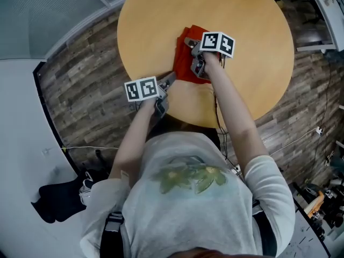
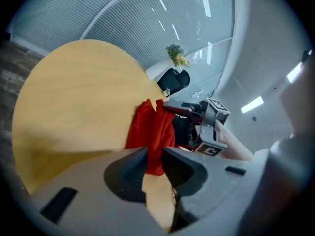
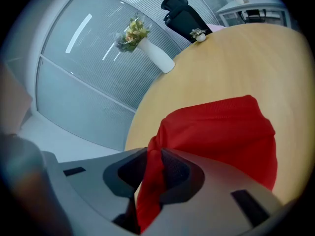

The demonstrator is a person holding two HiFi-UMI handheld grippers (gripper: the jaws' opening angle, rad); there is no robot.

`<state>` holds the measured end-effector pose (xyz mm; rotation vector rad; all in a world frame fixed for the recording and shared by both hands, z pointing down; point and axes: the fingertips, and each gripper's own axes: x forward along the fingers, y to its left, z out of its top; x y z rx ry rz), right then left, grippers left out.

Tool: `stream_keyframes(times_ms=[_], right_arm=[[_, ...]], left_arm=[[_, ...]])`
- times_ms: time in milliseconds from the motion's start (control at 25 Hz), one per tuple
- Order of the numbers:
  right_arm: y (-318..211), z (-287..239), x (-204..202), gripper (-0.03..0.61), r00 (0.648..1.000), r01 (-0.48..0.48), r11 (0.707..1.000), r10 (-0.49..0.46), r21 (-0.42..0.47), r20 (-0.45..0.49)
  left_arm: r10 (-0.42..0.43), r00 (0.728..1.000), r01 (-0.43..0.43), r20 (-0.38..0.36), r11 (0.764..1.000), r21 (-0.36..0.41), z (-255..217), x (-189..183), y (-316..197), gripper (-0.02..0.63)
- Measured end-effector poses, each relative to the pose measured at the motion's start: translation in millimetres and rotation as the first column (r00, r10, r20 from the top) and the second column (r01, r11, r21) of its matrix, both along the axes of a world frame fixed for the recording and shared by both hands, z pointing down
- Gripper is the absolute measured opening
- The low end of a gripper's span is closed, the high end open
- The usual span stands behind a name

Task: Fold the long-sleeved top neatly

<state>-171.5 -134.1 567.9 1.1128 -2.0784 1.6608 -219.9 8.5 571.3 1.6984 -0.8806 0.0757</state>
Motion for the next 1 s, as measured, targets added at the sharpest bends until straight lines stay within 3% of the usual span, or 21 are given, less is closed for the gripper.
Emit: stream_keyframes(times_ms=[80,160,400,480,640,800,1000], right_arm=[[-1.9,13.5,-6.9,0.104,1.000,0.015,1.000,-0.015,0.008,-0.008],[-4.2,11.0,-12.5,0.189,0.999,0.024,0.999,-0.025,0.035,0.039],[-4.5,-49.4,3.4,0.202,0.993,0.011,0.976,-0.035,0.216,0.109],[6.6,-63.8,24.7,0.202,0.998,0.027,0.959,-0.042,0.281,0.047],[47.0,-58.5,76.9,0.217,0.971,0.144,0.926,-0.065,0.349,-0.228],[102.3,-36.5,104.3,0.238,0.928,0.231,0.926,-0.118,0.299,-0.353],[166.1,13.7,107.5,0.239,0.879,0.289,0.942,-0.190,0.171,-0.438]], left_arm=[[-0.008,0.997,0.008,0.074,1.000,0.002,12.6,-9.0,-3.6,0.091],[0.000,0.991,-0.003,0.137,1.000,0.019,16.7,-15.6,-5.9,0.107],[0.076,0.978,-0.089,0.195,0.994,0.058,8.8,-22.2,-6.9,0.126],[0.114,0.969,-0.133,0.220,0.988,0.073,3.8,-16.9,-6.4,0.126],[0.184,0.941,-0.214,0.285,0.974,0.078,6.4,-7.4,-1.8,0.127],[0.191,0.930,-0.216,0.313,0.975,0.048,17.5,-2.8,-3.2,0.126],[0.191,0.921,-0.214,0.338,0.976,0.030,21.4,1.9,-6.3,0.126]])
